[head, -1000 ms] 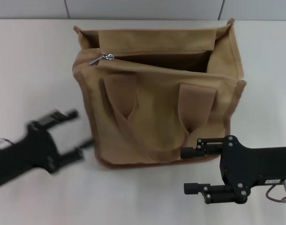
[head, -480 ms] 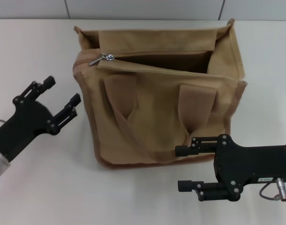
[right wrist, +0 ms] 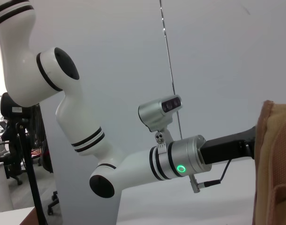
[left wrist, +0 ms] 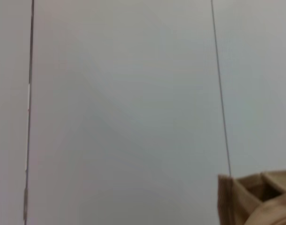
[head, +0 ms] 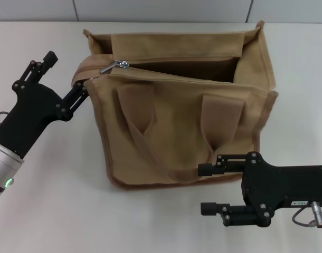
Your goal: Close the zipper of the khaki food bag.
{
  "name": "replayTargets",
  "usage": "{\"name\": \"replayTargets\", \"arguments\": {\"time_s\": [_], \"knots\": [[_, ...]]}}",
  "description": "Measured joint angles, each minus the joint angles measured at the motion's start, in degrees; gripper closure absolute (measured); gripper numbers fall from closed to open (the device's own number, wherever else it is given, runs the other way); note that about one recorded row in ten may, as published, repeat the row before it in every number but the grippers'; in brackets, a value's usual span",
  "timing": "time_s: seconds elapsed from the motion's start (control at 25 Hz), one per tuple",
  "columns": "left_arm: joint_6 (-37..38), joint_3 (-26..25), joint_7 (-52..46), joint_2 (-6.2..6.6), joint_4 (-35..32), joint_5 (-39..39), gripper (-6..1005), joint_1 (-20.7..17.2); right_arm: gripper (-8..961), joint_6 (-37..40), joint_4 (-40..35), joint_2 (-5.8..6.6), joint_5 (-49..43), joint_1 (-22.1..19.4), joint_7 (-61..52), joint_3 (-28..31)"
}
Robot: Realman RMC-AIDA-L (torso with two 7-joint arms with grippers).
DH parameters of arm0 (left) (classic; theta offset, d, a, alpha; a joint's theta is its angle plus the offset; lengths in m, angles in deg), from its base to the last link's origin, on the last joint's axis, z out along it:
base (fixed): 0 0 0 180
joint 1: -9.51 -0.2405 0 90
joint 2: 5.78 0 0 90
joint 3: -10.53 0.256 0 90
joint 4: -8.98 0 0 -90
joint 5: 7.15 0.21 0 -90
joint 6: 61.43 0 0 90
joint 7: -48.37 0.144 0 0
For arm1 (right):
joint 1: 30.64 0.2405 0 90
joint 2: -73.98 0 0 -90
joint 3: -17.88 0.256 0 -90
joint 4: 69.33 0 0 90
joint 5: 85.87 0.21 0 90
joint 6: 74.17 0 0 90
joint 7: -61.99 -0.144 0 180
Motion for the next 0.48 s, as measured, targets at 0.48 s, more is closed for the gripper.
{"name": "replayTargets", "arguments": {"time_s": [0.48], "knots": [[3.1,-0.2,-0.7,0.0,1.9,0.0,279,-0.4,298,0.0,0.0,0.0,0.2,0.4,0.0,0.0]]}}
